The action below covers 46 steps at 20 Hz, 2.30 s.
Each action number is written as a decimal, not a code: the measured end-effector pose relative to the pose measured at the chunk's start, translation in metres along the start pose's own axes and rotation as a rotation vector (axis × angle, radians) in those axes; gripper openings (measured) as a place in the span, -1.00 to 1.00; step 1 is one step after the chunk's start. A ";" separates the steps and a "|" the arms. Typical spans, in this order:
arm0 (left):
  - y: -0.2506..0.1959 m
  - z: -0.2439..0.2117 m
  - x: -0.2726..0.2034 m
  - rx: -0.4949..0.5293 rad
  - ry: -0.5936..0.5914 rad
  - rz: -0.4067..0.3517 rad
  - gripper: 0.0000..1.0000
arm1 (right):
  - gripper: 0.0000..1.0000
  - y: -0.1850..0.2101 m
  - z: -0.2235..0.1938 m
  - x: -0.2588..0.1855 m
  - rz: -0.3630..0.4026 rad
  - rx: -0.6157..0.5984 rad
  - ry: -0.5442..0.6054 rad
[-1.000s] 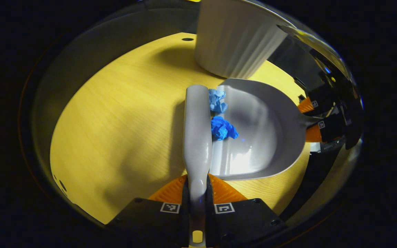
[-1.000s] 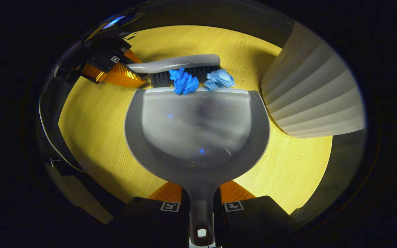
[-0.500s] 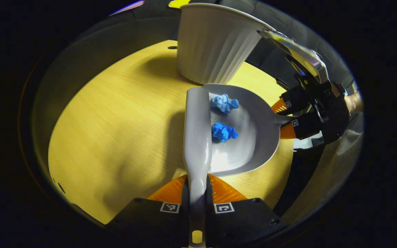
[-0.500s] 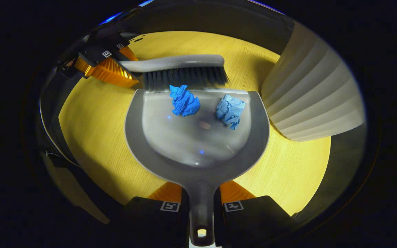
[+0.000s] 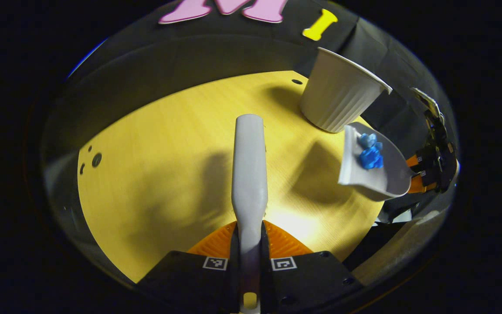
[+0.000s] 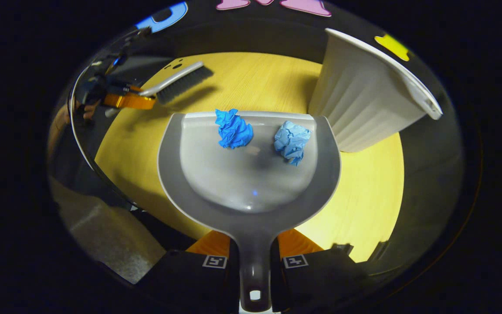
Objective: Pick up the small broom and dustpan from the desktop, sweep the trash into the dustpan with the broom, and then empty the trash into the garbage bin.
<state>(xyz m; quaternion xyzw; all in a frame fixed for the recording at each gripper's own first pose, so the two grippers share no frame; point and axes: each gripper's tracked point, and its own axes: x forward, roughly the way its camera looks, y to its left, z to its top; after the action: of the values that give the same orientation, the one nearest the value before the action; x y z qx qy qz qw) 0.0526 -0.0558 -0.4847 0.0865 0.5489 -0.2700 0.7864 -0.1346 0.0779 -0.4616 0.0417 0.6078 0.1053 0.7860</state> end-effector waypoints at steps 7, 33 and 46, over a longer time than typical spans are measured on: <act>0.008 -0.010 0.028 -0.023 0.007 -0.022 -0.57 | -0.37 0.017 0.010 0.006 -0.092 0.100 -0.082; 0.034 -0.036 0.045 -0.080 0.039 -0.039 -0.57 | -0.36 -0.150 0.099 0.005 -0.515 0.077 0.162; 0.031 -0.043 0.052 -0.071 0.057 -0.052 -0.56 | -0.37 -0.168 0.100 0.001 -0.631 -0.206 0.315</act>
<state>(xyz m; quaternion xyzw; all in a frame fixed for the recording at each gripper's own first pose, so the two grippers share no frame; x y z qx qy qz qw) 0.0463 -0.0285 -0.5536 0.0520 0.5823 -0.2680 0.7658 -0.0188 -0.0795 -0.4694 -0.2441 0.6905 -0.0767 0.6765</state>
